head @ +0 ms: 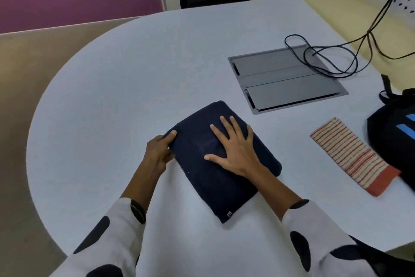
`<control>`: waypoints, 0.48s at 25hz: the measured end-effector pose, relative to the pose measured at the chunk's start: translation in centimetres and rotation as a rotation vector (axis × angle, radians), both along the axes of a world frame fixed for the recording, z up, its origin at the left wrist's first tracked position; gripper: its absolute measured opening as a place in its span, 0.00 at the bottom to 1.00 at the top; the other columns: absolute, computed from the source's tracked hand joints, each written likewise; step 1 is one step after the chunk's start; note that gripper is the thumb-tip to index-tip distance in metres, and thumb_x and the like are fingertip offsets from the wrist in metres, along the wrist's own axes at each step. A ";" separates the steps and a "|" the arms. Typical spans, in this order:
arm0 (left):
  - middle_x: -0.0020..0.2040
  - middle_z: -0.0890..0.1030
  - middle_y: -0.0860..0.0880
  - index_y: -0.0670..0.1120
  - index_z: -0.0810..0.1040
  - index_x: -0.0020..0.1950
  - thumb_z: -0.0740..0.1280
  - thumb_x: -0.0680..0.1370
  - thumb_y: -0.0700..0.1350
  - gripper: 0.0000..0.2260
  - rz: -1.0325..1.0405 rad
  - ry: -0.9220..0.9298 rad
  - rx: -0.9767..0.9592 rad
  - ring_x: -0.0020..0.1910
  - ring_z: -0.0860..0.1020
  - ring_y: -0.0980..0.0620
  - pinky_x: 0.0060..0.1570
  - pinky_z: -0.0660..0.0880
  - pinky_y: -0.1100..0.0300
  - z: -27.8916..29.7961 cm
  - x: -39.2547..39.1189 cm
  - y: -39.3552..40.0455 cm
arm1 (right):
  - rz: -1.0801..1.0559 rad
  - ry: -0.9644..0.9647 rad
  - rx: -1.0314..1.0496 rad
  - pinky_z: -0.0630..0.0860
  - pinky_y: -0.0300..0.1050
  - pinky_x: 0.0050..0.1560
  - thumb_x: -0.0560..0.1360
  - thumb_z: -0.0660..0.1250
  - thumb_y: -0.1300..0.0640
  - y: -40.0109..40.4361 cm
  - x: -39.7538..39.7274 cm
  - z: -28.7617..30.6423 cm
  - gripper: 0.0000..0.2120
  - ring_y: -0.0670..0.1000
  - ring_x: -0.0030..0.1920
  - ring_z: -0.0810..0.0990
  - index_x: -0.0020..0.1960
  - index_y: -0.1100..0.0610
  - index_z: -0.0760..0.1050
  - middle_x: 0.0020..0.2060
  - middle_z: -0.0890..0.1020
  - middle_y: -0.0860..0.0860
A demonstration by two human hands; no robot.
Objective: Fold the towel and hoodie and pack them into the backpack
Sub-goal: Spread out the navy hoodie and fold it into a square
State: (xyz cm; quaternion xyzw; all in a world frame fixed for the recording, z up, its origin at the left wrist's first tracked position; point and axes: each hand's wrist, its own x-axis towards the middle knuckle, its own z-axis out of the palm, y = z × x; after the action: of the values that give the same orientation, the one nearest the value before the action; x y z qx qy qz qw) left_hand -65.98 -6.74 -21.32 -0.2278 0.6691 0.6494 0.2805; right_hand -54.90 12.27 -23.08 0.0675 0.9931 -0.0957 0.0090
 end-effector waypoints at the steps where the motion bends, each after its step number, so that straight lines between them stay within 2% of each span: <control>1: 0.48 0.80 0.44 0.39 0.76 0.53 0.70 0.76 0.44 0.11 0.050 -0.021 -0.014 0.47 0.79 0.46 0.45 0.78 0.55 -0.5 -0.1 -0.4 | 0.027 -0.021 0.018 0.42 0.70 0.71 0.70 0.46 0.25 -0.1 0.3 -0.7 0.41 0.54 0.77 0.41 0.78 0.44 0.48 0.78 0.47 0.50; 5: 0.50 0.77 0.41 0.38 0.75 0.54 0.70 0.76 0.42 0.11 0.194 -0.054 -0.160 0.43 0.76 0.47 0.41 0.76 0.57 -2.6 -0.1 -1.8 | 0.122 -0.036 0.075 0.42 0.73 0.69 0.70 0.47 0.24 -1.9 1.4 -1.7 0.43 0.55 0.77 0.39 0.78 0.45 0.48 0.78 0.45 0.50; 6: 0.51 0.77 0.41 0.38 0.74 0.56 0.69 0.77 0.41 0.11 0.183 -0.010 -0.236 0.44 0.76 0.47 0.43 0.76 0.56 -2.7 0.2 -1.5 | 0.116 -0.029 0.090 0.42 0.74 0.68 0.70 0.48 0.24 -2.3 1.3 -1.7 0.43 0.56 0.77 0.39 0.78 0.44 0.48 0.78 0.45 0.51; 7: 0.53 0.76 0.41 0.39 0.72 0.59 0.67 0.77 0.40 0.12 0.130 0.099 -0.394 0.47 0.76 0.45 0.48 0.75 0.54 -2.4 0.6 -1.0 | 0.106 -0.019 0.111 0.41 0.76 0.67 0.70 0.48 0.24 -2.7 1.2 -1.6 0.43 0.57 0.77 0.39 0.78 0.44 0.48 0.78 0.45 0.51; 8: 0.56 0.74 0.41 0.41 0.71 0.62 0.65 0.77 0.39 0.14 0.031 0.310 -0.635 0.53 0.75 0.43 0.53 0.73 0.50 -2.0 1.1 -0.3 | 0.098 -0.009 0.130 0.40 0.78 0.66 0.70 0.49 0.24 -2.9 1.3 -1.8 0.42 0.58 0.77 0.40 0.78 0.44 0.49 0.78 0.46 0.52; 9: 0.60 0.73 0.41 0.43 0.70 0.64 0.64 0.77 0.37 0.15 -0.113 0.630 -0.842 0.58 0.73 0.41 0.58 0.69 0.47 -1.8 1.8 0.2 | 0.092 0.007 0.144 0.41 0.79 0.64 0.70 0.50 0.25 -3.0 1.5 -2.0 0.41 0.60 0.77 0.41 0.77 0.44 0.50 0.78 0.47 0.52; 10: 0.65 0.70 0.41 0.45 0.70 0.66 0.63 0.78 0.39 0.16 -0.324 0.958 -0.926 0.63 0.70 0.42 0.61 0.65 0.45 -1.8 2.5 0.6 | 0.091 0.029 0.146 0.42 0.80 0.64 0.71 0.51 0.26 -3.1 1.8 -2.3 0.40 0.61 0.77 0.42 0.77 0.43 0.52 0.78 0.48 0.52; 11: 0.70 0.67 0.42 0.48 0.70 0.68 0.61 0.79 0.44 0.16 -0.585 1.172 -0.894 0.69 0.66 0.43 0.65 0.62 0.45 -2.4 3.0 0.7 | 0.097 0.056 0.145 0.43 0.80 0.63 0.72 0.52 0.27 -3.0 2.1 -2.5 0.38 0.62 0.77 0.43 0.77 0.43 0.53 0.78 0.49 0.52; 12: 0.75 0.61 0.44 0.51 0.67 0.72 0.57 0.81 0.53 0.19 -0.826 1.231 -0.830 0.74 0.60 0.45 0.70 0.57 0.44 -3.1 3.5 0.6 | 0.105 0.089 0.139 0.44 0.80 0.64 0.72 0.52 0.28 -2.9 2.4 -2.8 0.37 0.62 0.77 0.44 0.77 0.43 0.54 0.78 0.50 0.51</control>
State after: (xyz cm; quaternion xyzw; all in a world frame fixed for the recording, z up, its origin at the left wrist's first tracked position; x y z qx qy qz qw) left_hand -62.53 -6.10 -24.40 0.3445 0.9158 0.2050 -0.0254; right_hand -52.49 9.41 -25.89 0.0116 0.9989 -0.0288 -0.0347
